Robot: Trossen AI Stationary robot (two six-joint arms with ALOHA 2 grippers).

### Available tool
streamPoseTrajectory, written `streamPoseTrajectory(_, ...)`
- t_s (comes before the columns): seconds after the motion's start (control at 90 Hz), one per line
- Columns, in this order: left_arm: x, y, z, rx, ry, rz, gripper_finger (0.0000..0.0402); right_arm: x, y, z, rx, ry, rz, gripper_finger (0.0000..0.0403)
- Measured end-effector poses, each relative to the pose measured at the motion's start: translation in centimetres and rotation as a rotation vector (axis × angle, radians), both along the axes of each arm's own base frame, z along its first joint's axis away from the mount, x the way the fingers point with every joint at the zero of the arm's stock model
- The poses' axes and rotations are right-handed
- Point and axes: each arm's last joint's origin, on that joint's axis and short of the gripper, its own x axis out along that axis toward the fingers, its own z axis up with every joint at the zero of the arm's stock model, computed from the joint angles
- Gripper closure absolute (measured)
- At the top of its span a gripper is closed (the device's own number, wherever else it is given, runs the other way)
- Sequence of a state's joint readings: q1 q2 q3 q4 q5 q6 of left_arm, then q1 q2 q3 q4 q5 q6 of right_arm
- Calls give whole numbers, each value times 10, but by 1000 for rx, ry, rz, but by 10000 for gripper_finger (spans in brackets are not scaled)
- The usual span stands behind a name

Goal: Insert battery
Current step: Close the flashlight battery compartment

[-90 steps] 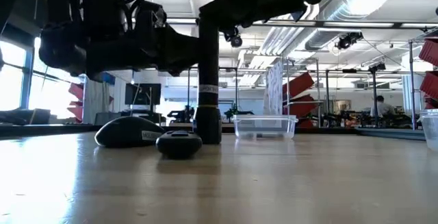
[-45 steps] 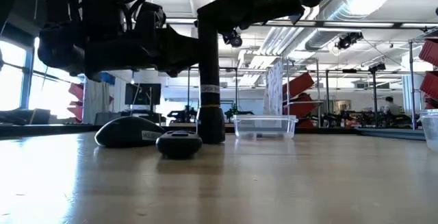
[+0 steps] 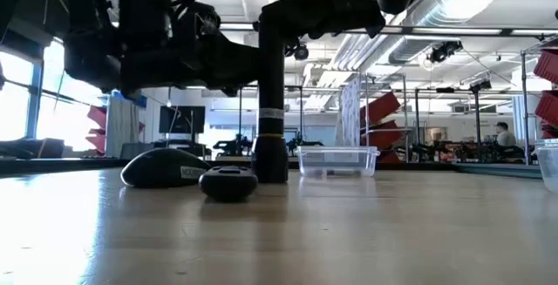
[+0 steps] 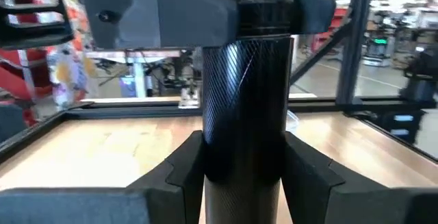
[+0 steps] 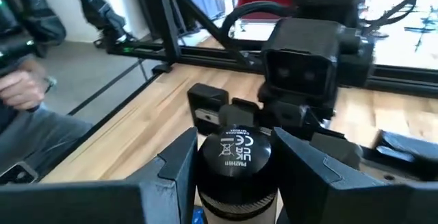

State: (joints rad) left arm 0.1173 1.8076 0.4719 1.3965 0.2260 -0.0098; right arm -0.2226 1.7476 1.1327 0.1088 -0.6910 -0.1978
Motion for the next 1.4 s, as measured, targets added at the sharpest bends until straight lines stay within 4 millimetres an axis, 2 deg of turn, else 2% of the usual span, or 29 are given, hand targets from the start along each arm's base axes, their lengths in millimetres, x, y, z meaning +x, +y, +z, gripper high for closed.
streamPoseTrajectory(0.411,6,18,6,11,-6,-187,278,-1,-1,-1,-56,-66,109,269)
streamPoseTrajectory(0.644,24,20,13,38,38,-290,278,-3,1,-1,-10,-90,214,269)
streamPoseTrajectory(1.167,27,25,16,70,31,-337,279,-8,-4,0,-13,-127,305,269)
streamPoseTrajectory(1.4,27,27,15,45,58,-289,279,-9,-5,-2,5,-58,227,269)
